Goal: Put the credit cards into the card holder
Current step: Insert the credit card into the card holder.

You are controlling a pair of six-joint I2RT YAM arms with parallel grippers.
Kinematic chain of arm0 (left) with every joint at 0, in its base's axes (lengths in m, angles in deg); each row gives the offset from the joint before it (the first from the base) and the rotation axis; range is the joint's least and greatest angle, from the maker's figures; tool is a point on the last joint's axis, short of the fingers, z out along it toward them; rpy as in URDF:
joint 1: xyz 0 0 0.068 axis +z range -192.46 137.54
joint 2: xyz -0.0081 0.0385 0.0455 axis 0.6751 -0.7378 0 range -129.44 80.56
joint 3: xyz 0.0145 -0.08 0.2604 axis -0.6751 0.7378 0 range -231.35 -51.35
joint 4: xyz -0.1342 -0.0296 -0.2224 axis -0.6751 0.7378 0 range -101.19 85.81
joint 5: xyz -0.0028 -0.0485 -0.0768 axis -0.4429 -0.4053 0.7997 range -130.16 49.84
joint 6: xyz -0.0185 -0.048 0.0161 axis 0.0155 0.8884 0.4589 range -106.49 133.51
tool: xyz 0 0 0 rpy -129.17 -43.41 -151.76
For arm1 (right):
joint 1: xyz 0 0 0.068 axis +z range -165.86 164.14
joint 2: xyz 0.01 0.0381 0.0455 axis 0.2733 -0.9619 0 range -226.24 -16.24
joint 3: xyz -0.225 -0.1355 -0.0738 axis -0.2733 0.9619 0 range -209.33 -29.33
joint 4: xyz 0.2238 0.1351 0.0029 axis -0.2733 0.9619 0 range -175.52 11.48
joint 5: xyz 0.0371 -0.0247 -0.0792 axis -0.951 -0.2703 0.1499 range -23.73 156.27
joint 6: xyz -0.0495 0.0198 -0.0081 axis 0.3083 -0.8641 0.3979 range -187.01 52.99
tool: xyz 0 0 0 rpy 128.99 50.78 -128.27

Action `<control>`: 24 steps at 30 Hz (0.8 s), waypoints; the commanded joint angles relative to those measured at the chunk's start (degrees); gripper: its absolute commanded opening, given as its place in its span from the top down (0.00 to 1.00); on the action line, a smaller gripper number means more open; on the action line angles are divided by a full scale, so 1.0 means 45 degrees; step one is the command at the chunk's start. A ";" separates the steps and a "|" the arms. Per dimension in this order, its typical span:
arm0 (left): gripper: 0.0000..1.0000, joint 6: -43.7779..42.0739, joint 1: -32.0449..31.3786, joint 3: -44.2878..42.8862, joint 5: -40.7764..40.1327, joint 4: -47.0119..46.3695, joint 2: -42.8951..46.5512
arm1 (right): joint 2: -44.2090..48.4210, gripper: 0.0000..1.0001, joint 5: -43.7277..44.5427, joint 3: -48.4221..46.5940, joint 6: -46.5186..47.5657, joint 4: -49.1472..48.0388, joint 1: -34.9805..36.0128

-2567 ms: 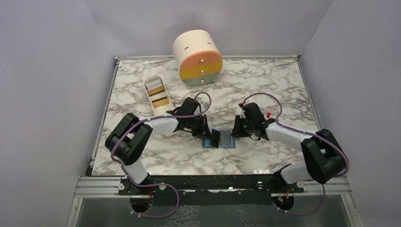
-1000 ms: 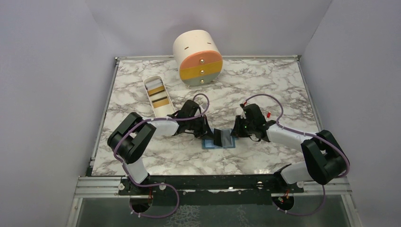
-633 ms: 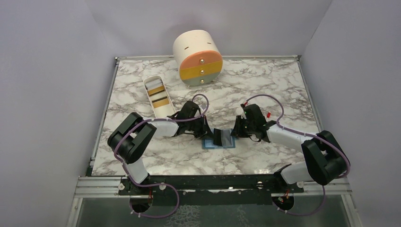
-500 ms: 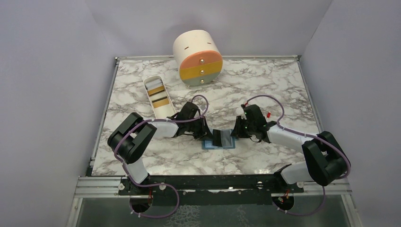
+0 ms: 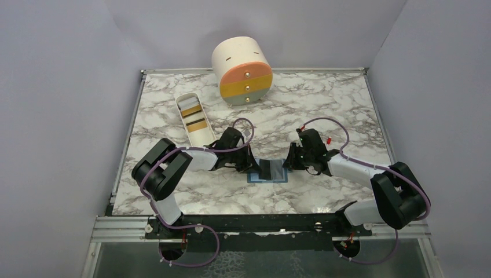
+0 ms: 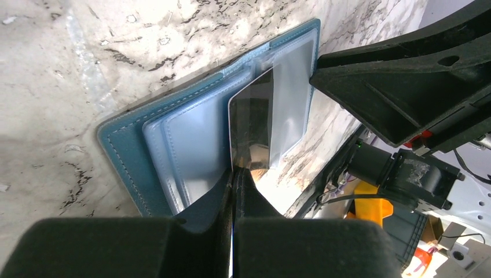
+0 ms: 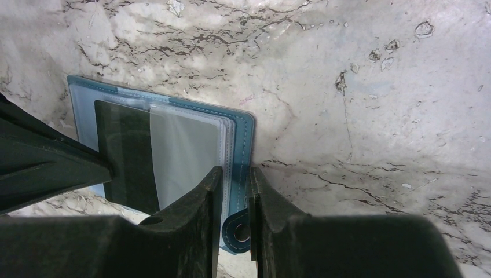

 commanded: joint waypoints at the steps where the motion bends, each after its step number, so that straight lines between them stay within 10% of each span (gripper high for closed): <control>1: 1.00 -0.0052 -0.0087 0.0384 -0.0879 -0.0274 0.0154 | 0.0058 0.79 -0.0171 0.0405 -0.0134 0.0710 0.0095; 24: 1.00 0.0194 -0.0636 0.0565 -0.0670 -0.0824 0.0046 | -0.0083 0.79 -0.0403 0.0374 -0.0388 0.0596 0.0095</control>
